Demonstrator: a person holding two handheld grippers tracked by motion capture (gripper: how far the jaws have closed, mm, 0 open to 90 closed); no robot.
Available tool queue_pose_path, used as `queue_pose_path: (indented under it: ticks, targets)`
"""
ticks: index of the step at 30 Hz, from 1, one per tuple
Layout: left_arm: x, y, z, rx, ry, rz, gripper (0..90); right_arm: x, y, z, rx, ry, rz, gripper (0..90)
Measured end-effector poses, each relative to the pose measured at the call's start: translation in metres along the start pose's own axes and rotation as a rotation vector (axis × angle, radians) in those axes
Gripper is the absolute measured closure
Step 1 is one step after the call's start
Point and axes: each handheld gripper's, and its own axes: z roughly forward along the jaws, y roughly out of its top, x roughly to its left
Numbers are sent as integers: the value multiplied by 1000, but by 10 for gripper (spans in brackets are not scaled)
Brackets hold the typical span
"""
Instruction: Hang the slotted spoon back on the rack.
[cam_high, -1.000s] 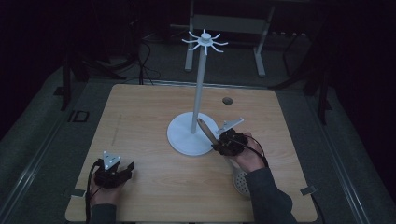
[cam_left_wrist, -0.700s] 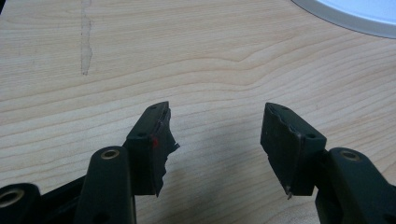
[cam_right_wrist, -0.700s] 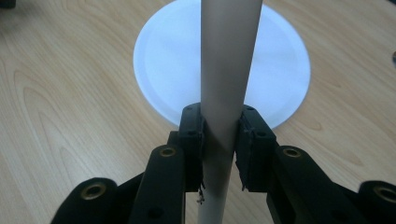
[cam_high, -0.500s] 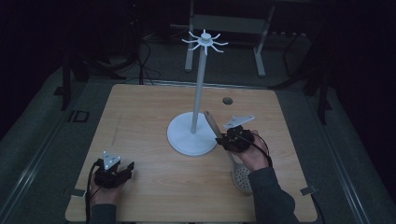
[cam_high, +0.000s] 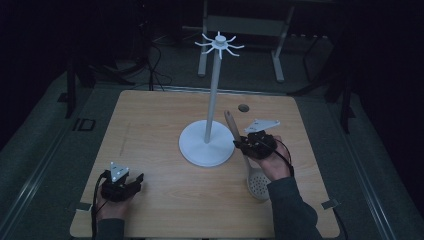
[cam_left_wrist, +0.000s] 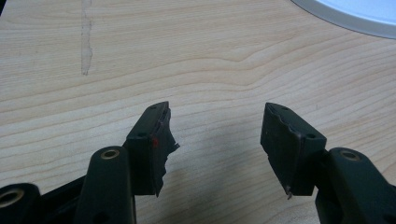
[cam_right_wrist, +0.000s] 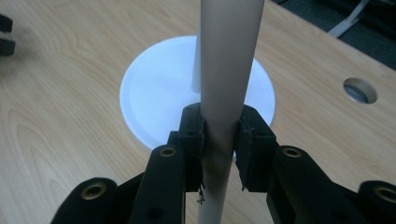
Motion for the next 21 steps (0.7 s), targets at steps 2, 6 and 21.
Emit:
queue_pose_path:
  ticks: [2,6,21]
  targets:
    - [0,0,0,1,1,2,432,-2,1,-3,-25,-4,3,737]
    - [0,0,0,1,0,3,431,-3,2,-5,-42,-9,5,737]
    - [0,0,0,0,-1,-1,431,-7,18,-18,-126,-31,3,737]
